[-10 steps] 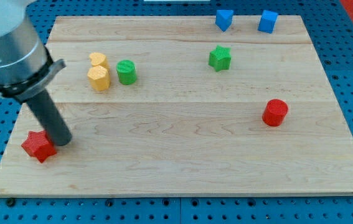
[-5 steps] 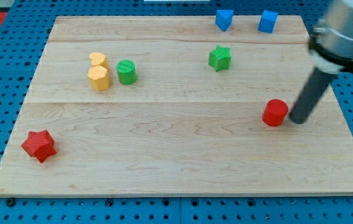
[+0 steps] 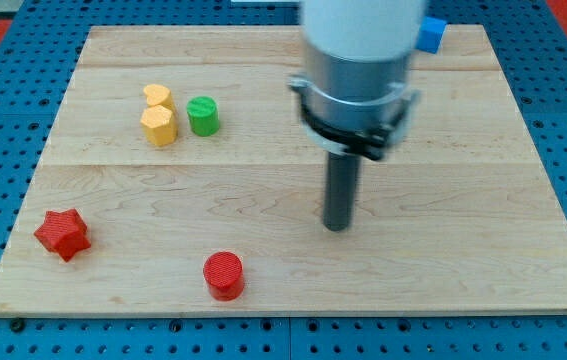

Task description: Move the red circle into the right side of the red star

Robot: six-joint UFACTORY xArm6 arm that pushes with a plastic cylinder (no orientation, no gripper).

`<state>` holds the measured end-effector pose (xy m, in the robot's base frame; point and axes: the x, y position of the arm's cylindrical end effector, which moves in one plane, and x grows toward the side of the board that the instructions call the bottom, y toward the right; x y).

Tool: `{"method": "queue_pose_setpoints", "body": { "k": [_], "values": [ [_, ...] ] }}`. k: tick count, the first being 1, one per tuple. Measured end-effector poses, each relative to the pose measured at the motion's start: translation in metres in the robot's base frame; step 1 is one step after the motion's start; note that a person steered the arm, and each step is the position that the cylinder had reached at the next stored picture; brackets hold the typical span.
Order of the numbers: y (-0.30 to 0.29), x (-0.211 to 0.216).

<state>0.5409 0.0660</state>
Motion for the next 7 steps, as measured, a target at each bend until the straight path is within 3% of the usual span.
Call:
{"method": "queue_pose_setpoints", "body": {
  "k": [1,2,3,4,5,6,7],
  "values": [
    [-0.055,0.064],
    [-0.163,0.071],
    [-0.200,0.053],
    [-0.146,0.068],
    [-0.157,0.023],
    [-0.214,0.005],
    [-0.216,0.003]
  ]
}}
